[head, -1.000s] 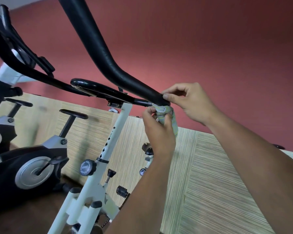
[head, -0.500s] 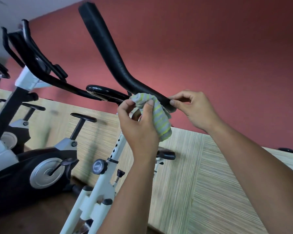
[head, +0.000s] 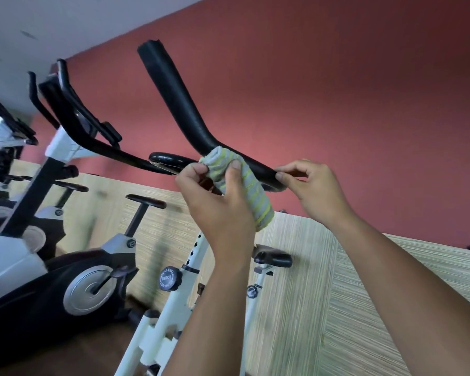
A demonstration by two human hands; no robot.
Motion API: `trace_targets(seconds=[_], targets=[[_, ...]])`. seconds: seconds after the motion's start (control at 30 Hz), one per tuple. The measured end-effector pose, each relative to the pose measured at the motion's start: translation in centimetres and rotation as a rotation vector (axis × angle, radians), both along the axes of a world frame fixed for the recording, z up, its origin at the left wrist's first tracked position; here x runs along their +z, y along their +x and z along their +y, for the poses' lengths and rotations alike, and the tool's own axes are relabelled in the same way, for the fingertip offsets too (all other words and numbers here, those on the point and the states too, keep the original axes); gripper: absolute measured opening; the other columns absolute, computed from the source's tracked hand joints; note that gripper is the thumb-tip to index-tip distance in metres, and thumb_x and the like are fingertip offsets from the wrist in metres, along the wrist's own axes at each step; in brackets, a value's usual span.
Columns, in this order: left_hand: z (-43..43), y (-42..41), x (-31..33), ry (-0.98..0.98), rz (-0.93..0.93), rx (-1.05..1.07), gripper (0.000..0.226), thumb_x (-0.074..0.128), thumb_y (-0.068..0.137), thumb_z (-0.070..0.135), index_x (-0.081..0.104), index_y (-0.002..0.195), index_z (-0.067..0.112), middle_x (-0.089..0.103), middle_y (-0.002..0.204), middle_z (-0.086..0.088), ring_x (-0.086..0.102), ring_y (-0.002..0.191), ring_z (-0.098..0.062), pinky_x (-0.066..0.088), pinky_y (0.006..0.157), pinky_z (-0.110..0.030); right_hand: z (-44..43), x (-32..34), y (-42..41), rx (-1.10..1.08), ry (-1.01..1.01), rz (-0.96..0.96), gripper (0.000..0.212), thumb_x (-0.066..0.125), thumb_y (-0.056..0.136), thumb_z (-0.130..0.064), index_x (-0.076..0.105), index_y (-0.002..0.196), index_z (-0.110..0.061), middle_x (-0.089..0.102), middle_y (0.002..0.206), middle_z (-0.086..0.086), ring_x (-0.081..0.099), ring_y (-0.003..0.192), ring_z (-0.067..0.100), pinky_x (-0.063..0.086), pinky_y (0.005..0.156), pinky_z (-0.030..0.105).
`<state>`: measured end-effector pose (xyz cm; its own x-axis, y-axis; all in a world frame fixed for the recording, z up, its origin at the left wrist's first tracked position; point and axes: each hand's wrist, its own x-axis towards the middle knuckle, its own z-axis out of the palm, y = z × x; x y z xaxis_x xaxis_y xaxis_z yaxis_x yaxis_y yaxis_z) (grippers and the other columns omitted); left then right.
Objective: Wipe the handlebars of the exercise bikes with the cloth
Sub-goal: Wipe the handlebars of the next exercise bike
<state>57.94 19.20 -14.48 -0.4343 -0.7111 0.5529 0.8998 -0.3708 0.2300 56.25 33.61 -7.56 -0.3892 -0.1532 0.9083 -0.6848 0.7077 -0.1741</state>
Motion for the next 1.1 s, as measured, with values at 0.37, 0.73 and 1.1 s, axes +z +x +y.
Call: trace_targets(seconds=[0.37,0.73,1.1], targets=[[1.1,-3.3,-1.2,-0.157,0.064,-0.053,0.03,0.067,0.094,0.01,0.049,0.119,0.011,0.057,0.103,0.017,0.06,0.091,0.007,0.048,0.08,-0.014,1.1,0.2,-0.5,0.023,-0.001,-0.021,0.01,0.071,0.091,-0.015,0.078,0.096,-0.022,0.074,0.096,-0.011,0.066,0.096,0.002,0.048,0.09,0.021],[7.6,-7.6,-1.4,-0.265,0.01,-0.384,0.025,0.063,0.097,0.014,0.057,0.121,0.017,0.065,0.1,0.016,0.064,0.087,0.002,0.053,0.077,-0.022,1.3,0.3,-1.5,0.136,-0.071,-0.067,0.011,0.072,0.089,-0.01,0.076,0.09,-0.02,0.076,0.089,-0.002,0.069,0.086,0.006,0.051,0.076,0.017],[9.0,-10.8,0.1,-0.059,-0.122,-0.683,0.025,0.063,0.097,0.015,0.068,0.121,0.017,0.073,0.117,0.0,0.071,0.101,-0.011,0.057,0.083,-0.026,1.4,0.3,-1.6,0.15,-0.033,-0.048,0.014,0.073,0.089,-0.01,0.076,0.089,-0.024,0.077,0.085,-0.004,0.069,0.082,0.008,0.05,0.082,0.02]])
